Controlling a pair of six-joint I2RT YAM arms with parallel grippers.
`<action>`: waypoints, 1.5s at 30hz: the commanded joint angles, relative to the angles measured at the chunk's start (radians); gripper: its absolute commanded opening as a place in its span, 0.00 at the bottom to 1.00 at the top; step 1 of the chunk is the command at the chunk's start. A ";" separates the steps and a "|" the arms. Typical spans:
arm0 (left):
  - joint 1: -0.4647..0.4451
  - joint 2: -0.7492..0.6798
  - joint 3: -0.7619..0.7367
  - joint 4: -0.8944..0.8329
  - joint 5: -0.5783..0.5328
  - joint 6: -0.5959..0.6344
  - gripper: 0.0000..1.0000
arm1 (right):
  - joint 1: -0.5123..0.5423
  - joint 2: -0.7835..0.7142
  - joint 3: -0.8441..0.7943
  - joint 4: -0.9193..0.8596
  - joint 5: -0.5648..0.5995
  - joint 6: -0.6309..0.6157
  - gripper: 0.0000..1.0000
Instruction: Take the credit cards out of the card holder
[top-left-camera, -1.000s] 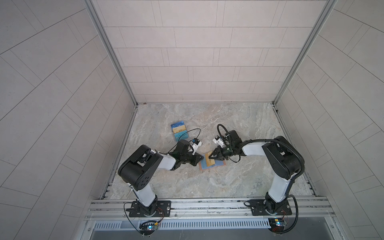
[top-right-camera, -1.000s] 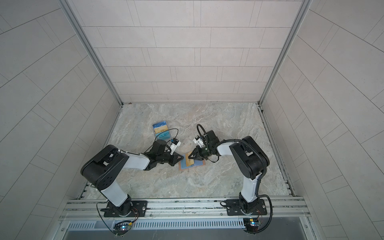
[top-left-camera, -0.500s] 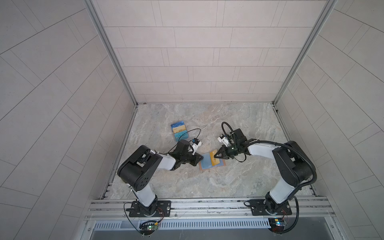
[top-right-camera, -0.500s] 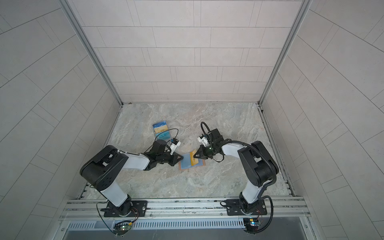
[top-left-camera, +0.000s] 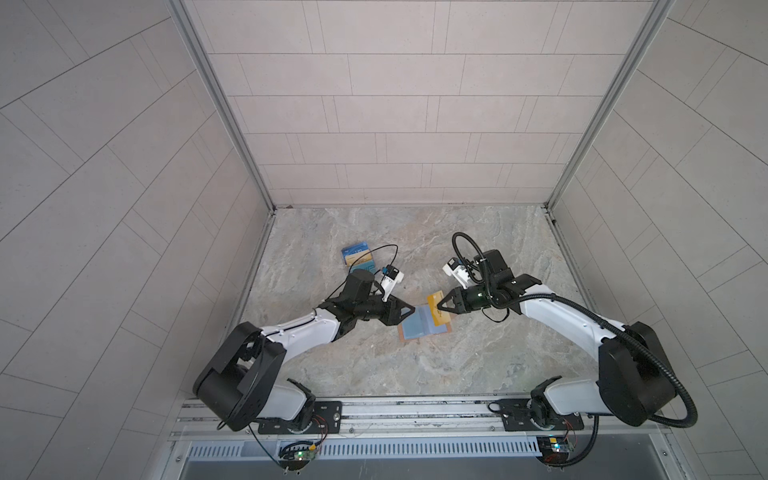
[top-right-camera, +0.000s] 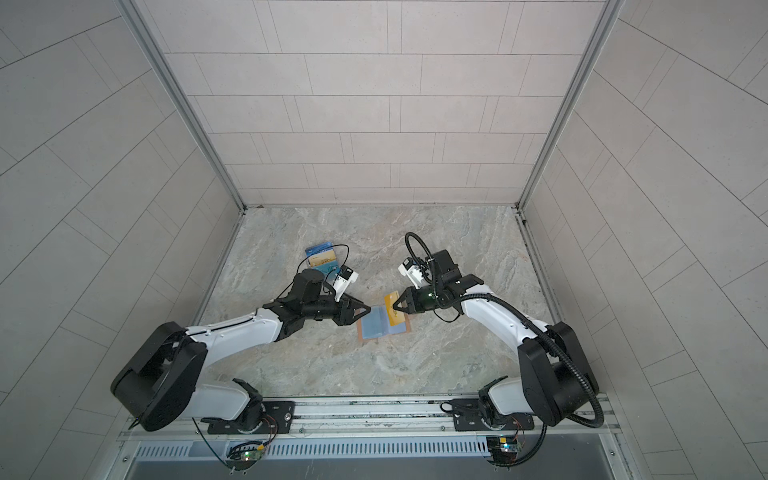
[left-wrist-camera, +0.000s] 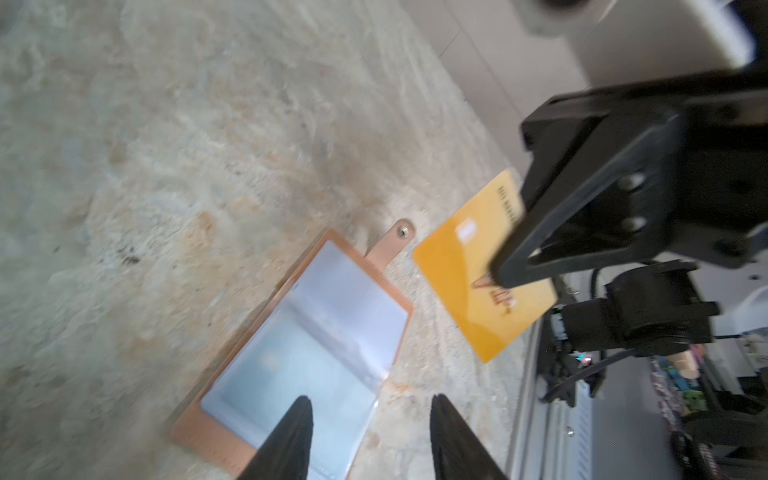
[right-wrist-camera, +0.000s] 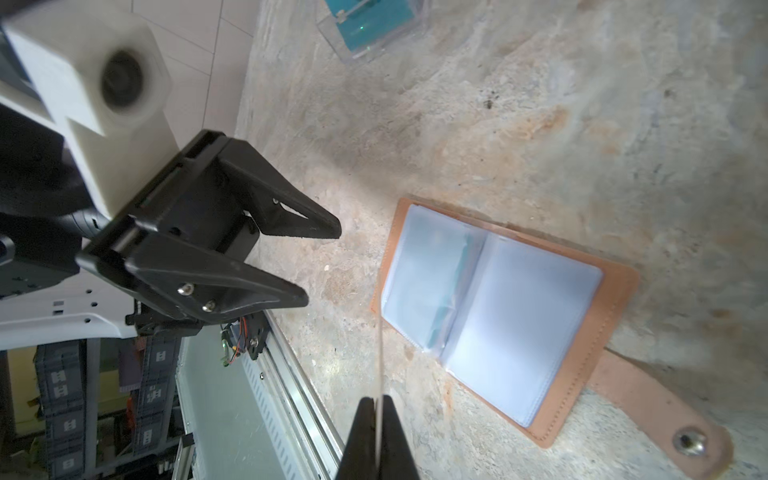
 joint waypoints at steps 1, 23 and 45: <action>-0.005 -0.036 0.029 0.023 0.159 -0.051 0.51 | 0.021 -0.029 0.024 -0.038 -0.096 -0.089 0.00; -0.031 -0.147 0.043 -0.003 0.371 -0.099 0.20 | 0.146 -0.036 0.114 -0.098 -0.174 -0.231 0.00; -0.025 -0.192 0.064 0.098 0.133 -0.215 0.00 | 0.113 -0.253 -0.110 0.251 0.013 0.140 0.66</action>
